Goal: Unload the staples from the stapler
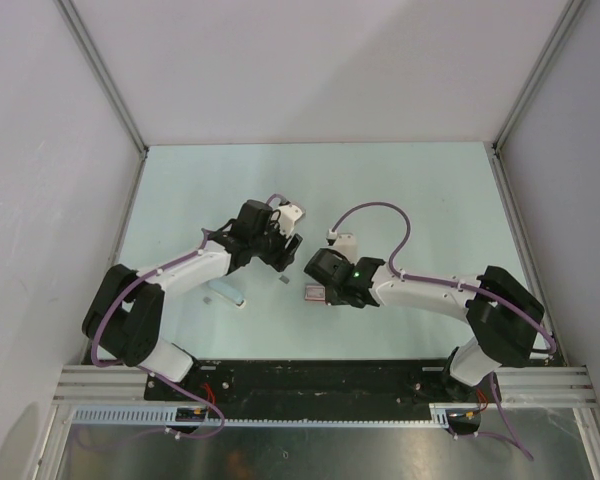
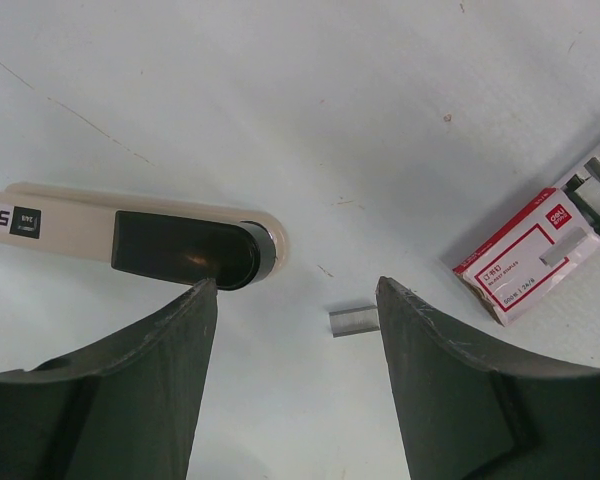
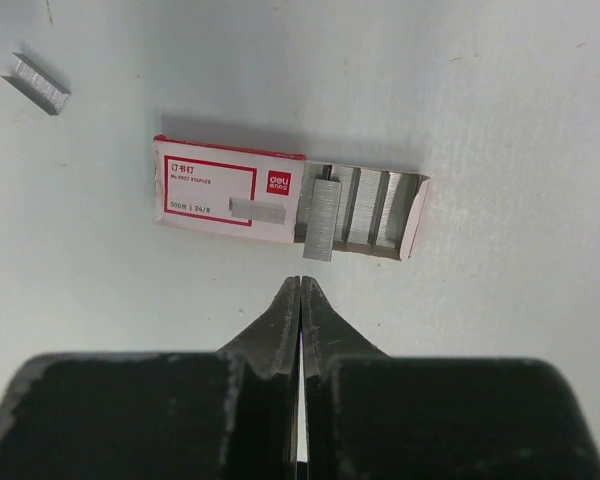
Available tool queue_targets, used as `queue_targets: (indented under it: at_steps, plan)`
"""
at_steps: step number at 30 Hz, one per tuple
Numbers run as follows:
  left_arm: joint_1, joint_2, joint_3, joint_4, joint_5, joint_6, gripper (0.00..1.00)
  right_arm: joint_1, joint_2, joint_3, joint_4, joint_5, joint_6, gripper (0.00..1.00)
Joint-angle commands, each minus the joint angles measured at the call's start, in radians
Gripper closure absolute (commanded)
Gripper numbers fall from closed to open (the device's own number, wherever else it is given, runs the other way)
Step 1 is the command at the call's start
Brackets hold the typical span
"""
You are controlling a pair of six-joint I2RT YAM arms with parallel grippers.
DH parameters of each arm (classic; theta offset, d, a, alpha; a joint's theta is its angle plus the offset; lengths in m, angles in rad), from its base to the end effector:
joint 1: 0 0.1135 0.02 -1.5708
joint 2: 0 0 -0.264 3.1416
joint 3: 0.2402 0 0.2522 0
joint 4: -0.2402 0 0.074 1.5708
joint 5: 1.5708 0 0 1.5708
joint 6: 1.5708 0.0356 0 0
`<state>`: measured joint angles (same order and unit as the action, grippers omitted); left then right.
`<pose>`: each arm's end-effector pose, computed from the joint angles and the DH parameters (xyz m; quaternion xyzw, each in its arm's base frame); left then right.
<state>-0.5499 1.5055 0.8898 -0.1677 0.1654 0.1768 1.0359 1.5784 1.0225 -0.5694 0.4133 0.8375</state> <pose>0.2653 -0.1695 0.2074 0.3567 0.8490 -0.1459 0.3615 0.1691 0.2574 0.2030 -0.0494 0.9543 0.0556 0.2893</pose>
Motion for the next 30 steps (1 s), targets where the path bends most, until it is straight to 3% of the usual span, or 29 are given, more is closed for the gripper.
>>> queue_targets:
  at_steps: [1, 30]
  plan:
    - [-0.007, -0.041, 0.001, 0.008, 0.001, 0.039, 0.30, -0.007, -0.006, -0.015, 0.026, -0.033, -0.009, 1.00]
    - [-0.007, -0.056, -0.011, 0.007, -0.007, 0.047, 0.30, -0.083, 0.057, -0.056, 0.105, -0.141, -0.054, 1.00]
